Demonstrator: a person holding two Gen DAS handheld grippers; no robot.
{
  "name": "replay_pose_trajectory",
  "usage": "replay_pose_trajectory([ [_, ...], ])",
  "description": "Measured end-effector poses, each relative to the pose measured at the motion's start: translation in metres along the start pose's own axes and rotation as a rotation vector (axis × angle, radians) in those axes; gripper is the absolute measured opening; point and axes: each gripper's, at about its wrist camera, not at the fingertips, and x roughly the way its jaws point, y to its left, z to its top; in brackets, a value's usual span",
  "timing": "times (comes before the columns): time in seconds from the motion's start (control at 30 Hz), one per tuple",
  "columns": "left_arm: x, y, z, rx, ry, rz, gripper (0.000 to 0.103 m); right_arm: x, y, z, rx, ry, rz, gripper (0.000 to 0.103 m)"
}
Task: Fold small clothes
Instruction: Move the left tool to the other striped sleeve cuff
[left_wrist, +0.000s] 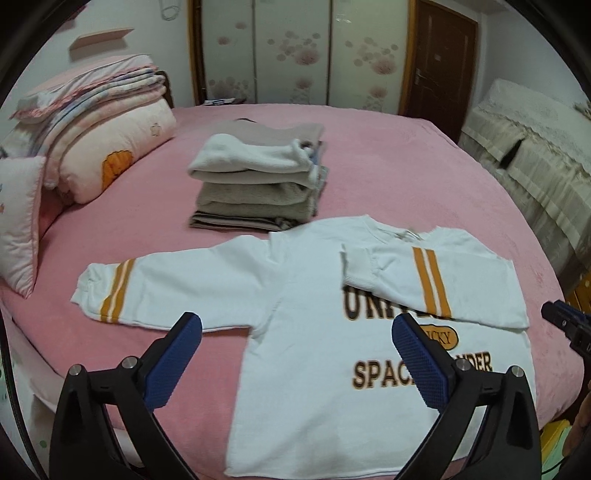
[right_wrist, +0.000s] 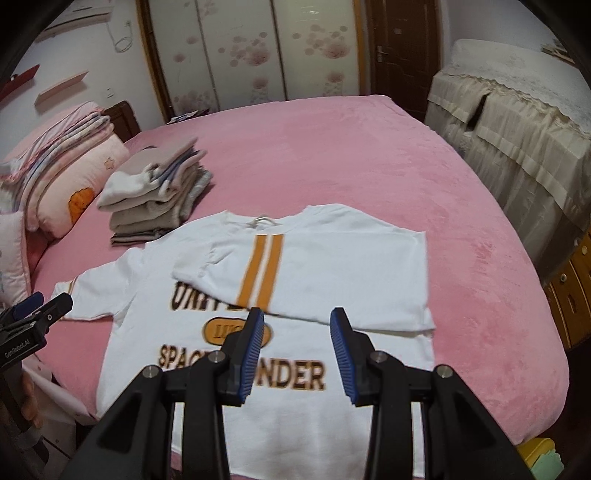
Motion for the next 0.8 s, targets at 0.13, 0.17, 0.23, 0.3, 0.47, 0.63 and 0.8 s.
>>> replay_pose_trajectory([
  [0.13,-0.009,0.036,0.003,-0.061,-0.022,0.030,0.102,0.001,0.046,0.004,-0.097,-0.003,0.027,0.038],
  [0.17,-0.010,0.046,0.004,-0.076,-0.028,0.037,0.102,0.001,0.055,0.005,-0.114,-0.004,0.032,0.038],
  [0.23,-0.012,0.063,0.007,-0.108,-0.038,0.050,0.102,0.002,0.081,0.009,-0.163,-0.010,0.054,0.038],
  [0.3,-0.013,0.087,0.010,-0.145,-0.045,0.063,0.102,0.003,0.107,0.013,-0.209,-0.019,0.076,0.038],
  [0.47,-0.002,0.142,0.015,-0.228,-0.034,0.125,0.102,0.014,0.163,0.023,-0.296,-0.025,0.134,0.038],
  [0.63,0.012,0.196,0.026,-0.261,0.008,0.168,0.102,0.037,0.216,0.032,-0.374,-0.009,0.165,0.038],
  [0.8,0.031,0.256,0.035,-0.277,0.086,0.187,0.102,0.060,0.261,0.046,-0.421,-0.007,0.192,0.038],
])
